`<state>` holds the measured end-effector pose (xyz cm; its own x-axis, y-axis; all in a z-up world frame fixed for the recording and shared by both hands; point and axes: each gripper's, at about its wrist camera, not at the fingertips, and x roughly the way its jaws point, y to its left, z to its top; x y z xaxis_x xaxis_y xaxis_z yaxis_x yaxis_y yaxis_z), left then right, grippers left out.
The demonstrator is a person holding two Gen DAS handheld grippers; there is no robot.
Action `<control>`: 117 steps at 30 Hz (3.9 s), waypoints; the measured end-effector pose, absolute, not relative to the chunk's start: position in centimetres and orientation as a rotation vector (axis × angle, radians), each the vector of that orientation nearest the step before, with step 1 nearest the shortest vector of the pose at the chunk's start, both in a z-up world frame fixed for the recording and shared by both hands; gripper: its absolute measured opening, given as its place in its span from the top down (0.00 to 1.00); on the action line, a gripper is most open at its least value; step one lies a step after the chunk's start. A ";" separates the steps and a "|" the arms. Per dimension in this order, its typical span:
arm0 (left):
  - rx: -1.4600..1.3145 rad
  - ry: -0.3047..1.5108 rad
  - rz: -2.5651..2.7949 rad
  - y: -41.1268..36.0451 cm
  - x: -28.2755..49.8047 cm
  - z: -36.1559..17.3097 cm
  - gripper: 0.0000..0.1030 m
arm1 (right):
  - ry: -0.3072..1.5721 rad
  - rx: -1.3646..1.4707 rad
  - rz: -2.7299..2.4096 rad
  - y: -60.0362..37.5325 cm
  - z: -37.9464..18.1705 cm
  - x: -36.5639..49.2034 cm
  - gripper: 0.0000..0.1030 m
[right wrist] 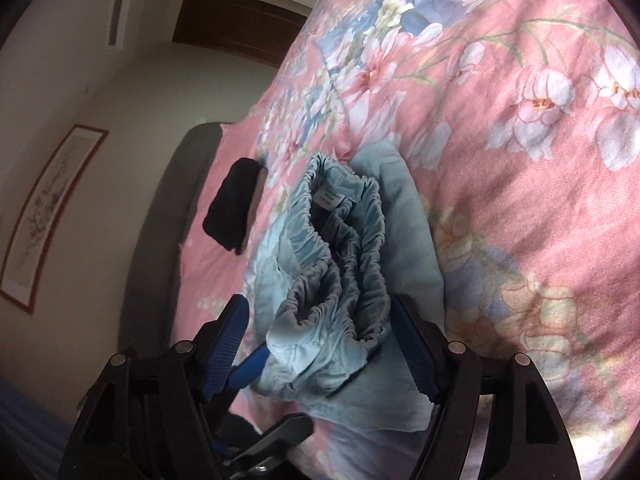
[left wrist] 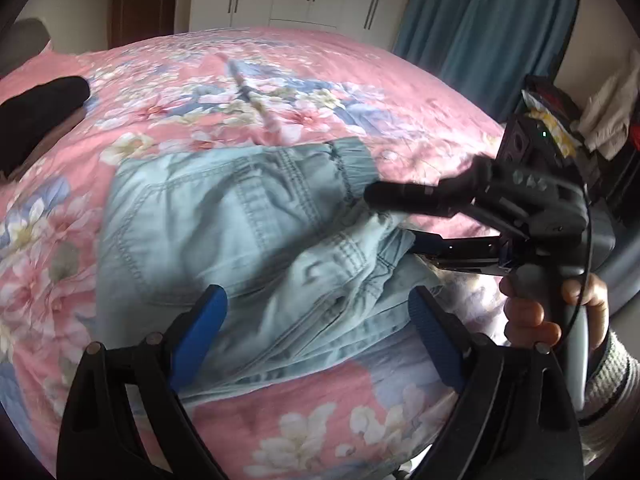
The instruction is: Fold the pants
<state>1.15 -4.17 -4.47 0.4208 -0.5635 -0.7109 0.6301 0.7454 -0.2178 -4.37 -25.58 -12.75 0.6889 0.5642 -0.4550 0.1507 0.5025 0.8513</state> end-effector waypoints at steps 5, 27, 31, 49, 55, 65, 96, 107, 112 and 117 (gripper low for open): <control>-0.095 0.866 -0.644 0.8 2.8 -3.8 0.11 | 0.823 0.844 0.217 -23.9 -11.5 -3.8 0.71; -0.082 0.956 -0.422 2.2 4.7 -7.2 0.10 | 0.647 0.213 -0.008 -20.1 -5.9 -6.2 0.69; -0.046 0.977 -0.409 2.0 4.9 -7.7 0.09 | 0.756 0.094 -0.010 -18.2 -8.2 -5.0 0.74; -0.088 0.951 -0.435 2.6 4.4 -7.0 0.09 | 0.647 0.064 0.054 -17.1 -5.6 -7.0 0.75; -0.158 0.885 -0.466 3.5 5.2 -4.7 0.09 | 0.672 0.038 0.122 -14.9 -7.5 -6.2 0.75; -0.118 0.916 -0.520 -2.1 12.1 -3.9 0.36 | 0.728 0.145 0.150 -15.7 -11.3 -6.4 0.75; -0.110 0.971 -0.477 3.2 3.8 -9.2 0.39 | 0.740 0.246 0.124 -16.5 -11.2 -8.6 0.78; -0.151 0.993 -0.472 3.6 3.8 -9.2 0.38 | 0.769 0.239 0.091 -16.5 -10.7 -8.8 0.78; -0.127 1.009 -0.458 3.1 4.1 -9.1 0.36 | 0.752 0.316 0.096 -17.3 -10.4 -9.1 0.78; -0.101 1.008 -0.438 2.7 4.1 -9.2 0.34 | 0.718 0.395 0.138 -18.5 -9.8 -9.9 0.69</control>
